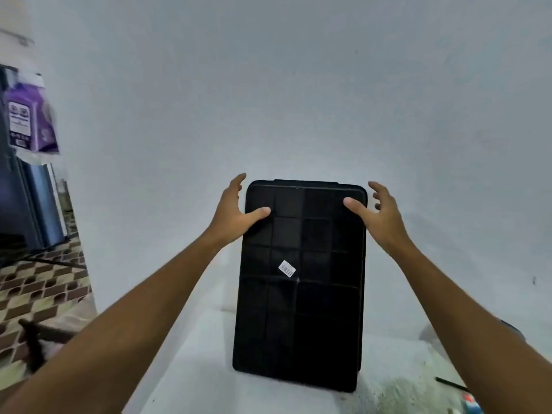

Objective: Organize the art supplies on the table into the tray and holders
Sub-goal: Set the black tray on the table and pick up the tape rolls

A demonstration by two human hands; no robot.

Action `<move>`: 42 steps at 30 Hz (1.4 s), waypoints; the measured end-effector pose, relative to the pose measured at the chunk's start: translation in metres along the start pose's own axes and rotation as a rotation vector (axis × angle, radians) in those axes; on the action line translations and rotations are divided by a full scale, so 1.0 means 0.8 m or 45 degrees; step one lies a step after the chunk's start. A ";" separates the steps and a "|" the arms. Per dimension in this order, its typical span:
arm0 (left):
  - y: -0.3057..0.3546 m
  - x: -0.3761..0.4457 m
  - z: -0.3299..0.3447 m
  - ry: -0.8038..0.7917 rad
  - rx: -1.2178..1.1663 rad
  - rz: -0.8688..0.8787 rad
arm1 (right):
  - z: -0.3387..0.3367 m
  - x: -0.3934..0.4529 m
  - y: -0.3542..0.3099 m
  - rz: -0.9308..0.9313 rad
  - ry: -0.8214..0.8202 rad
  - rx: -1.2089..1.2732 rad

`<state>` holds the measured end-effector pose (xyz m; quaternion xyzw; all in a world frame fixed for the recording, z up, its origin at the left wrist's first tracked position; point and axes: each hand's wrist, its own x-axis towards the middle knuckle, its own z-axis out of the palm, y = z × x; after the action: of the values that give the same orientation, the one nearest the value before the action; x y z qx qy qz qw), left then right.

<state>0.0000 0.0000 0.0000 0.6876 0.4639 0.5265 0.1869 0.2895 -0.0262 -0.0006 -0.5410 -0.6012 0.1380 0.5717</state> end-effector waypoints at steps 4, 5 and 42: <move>-0.010 0.021 0.011 -0.052 -0.067 -0.083 | 0.006 0.009 0.011 0.142 -0.139 0.094; -0.015 0.026 0.015 -0.055 -0.076 -0.084 | 0.010 0.012 0.015 0.133 -0.177 0.118; -0.004 -0.165 0.002 0.233 -0.165 0.304 | -0.040 -0.179 0.026 -0.573 0.082 0.011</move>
<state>-0.0017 -0.1078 -0.0757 0.6734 0.3591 0.6342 0.1240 0.2920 -0.1485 -0.0844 -0.3949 -0.6876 -0.0080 0.6093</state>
